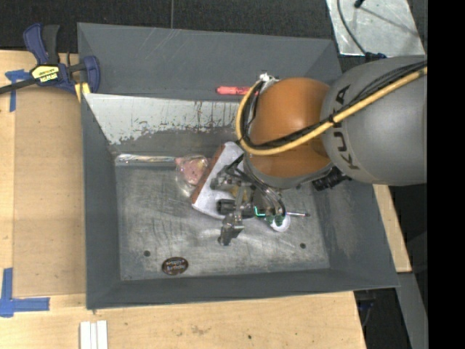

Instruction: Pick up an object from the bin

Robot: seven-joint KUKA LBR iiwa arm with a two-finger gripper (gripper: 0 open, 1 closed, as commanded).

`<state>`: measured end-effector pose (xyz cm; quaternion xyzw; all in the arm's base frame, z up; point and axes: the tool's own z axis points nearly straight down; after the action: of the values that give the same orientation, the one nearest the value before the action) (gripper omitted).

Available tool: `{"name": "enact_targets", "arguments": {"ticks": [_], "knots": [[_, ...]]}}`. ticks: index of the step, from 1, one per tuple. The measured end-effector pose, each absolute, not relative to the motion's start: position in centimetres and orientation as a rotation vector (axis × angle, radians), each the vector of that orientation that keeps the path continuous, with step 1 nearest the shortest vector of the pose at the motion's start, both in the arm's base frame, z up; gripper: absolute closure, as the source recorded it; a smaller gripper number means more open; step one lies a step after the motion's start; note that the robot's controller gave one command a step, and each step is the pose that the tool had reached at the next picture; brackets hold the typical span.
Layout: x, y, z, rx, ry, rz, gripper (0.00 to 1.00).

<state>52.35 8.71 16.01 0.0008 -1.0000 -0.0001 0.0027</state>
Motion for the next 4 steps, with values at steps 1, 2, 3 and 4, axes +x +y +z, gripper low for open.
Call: {"name": "enact_targets", "arguments": {"ticks": [1,2,3,4], "knots": [[52.5,8.7,16.4,0.0,-3.144,-0.002,0.0],[58.3,6.6,9.1,-0.087,-3.13,-0.002,1.0],[58.3,6.5,9.1,-0.087,-3.131,-0.002,1.0],[57.2,7.0,13.8,-0.038,-3.133,0.004,1.0]]}}
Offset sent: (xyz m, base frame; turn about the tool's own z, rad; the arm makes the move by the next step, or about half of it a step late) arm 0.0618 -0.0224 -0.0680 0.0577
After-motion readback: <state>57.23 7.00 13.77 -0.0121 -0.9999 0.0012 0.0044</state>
